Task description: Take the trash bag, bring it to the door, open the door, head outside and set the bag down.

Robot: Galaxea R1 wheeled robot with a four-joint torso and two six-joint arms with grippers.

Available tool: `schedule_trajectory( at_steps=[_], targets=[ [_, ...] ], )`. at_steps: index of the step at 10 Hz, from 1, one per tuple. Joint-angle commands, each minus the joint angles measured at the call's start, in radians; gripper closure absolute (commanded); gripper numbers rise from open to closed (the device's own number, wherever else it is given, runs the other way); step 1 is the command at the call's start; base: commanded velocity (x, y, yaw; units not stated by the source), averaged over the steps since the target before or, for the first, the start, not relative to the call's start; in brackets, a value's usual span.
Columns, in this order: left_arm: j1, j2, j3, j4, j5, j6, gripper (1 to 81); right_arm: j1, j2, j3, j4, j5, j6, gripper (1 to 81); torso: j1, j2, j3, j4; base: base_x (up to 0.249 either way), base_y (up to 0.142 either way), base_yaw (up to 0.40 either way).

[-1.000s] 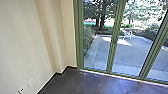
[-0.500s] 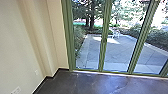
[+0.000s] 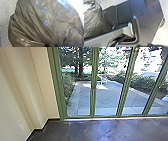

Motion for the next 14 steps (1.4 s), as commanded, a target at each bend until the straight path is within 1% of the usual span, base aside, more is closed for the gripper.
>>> schedule_trajectory(
  at_steps=[1,4,14],
  targets=[
    [-0.042,0.005,0.000,0.012,0.069,0.004,81.1,0.037,0.008,0.006,-0.007,-0.054,-0.002,1.0,0.000,0.000,0.000,0.000,0.000,0.000,-0.315],
    [-0.042,0.008,0.000,0.023,0.069,0.004,81.1,0.036,0.008,0.006,-0.007,-0.053,-0.002,1.0,0.000,0.000,0.000,0.000,0.000,0.000,-0.318],
    [-0.042,0.008,0.000,0.023,0.069,0.004,81.1,0.036,0.010,0.006,-0.007,-0.051,-0.004,1.0,0.000,0.000,0.000,0.000,0.000,0.000,-0.319]
  ],
)
